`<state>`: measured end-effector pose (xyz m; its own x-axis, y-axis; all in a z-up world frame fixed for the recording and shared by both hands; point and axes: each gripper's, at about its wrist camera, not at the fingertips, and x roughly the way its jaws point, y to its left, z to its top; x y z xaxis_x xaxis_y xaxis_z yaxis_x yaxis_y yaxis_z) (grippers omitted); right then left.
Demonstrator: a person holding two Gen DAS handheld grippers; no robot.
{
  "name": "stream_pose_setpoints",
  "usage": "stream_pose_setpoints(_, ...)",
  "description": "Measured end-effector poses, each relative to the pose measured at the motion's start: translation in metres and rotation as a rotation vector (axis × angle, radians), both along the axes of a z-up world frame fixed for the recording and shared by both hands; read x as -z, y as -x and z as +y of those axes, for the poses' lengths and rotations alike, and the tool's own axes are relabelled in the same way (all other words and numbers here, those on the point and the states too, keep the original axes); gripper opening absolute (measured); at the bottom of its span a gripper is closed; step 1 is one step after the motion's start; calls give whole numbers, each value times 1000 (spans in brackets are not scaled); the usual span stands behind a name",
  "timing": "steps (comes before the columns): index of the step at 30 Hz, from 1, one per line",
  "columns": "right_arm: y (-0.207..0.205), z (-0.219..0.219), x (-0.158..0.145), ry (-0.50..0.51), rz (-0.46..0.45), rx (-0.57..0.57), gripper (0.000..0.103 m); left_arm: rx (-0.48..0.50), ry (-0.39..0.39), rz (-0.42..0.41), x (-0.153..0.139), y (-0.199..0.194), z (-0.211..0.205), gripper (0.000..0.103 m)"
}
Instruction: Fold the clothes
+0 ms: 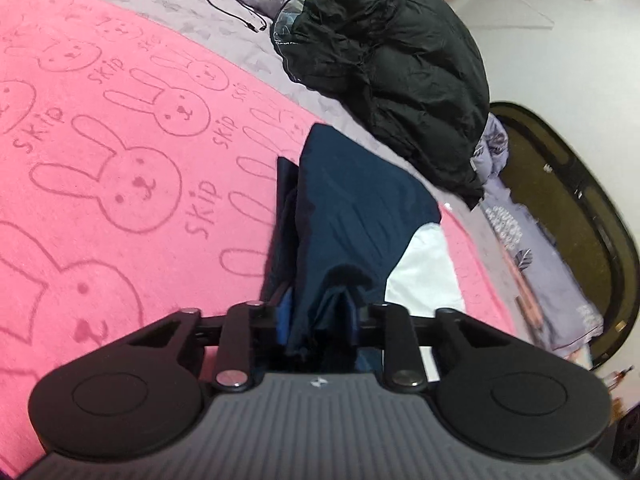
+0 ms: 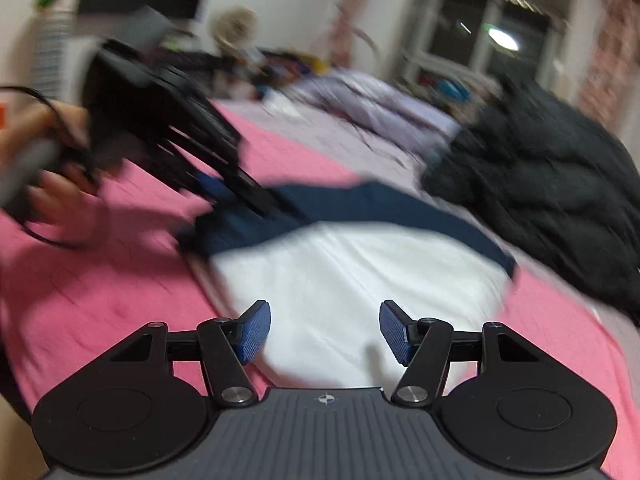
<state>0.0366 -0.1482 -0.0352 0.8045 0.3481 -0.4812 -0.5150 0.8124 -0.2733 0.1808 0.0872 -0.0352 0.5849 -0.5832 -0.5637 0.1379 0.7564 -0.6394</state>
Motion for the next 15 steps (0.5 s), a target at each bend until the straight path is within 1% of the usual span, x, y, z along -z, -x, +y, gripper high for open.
stream_pose_setpoints(3, -2, 36, 4, 41, -67, -82, 59, -17, 11, 23, 2, -5, 10, 23)
stream_pose_setpoints(5, -9, 59, 14, 69, -75, -98, 49, -14, 16, 40, 3, -7, 11, 23)
stream_pose_setpoints(6, -14, 69, 19, 85, -63, -102, 43, -10, 17, 46, 4, -8, 11, 23)
stream_pose_setpoints(7, -17, 77, 24, 104, -58, -105, 43, -5, 19, 53, 6, -9, 11, 23)
stream_pose_setpoints(10, -17, 88, 29, 150, -103, -98, 43, 7, 23, 71, 9, -12, 12, 23)
stream_pose_setpoints(11, -17, 91, 31, 164, -117, -93, 43, 12, 39, 100, 13, -15, 12, 24)
stream_pose_setpoints(12, -19, 92, 34, 175, -121, -85, 38, 17, 61, 139, 18, -19, 13, 35)
stream_pose_setpoints(13, -20, 93, 34, 180, -117, -78, 26, 18, 83, 166, 22, -23, 13, 48)
stream_pose_setpoints(14, -20, 94, 34, 178, -114, -75, 21, 18, 103, 187, 25, -27, 12, 50)
stream_pose_setpoints(15, -20, 95, 33, 177, -111, -71, 14, 12, 103, 185, 25, -28, 12, 50)
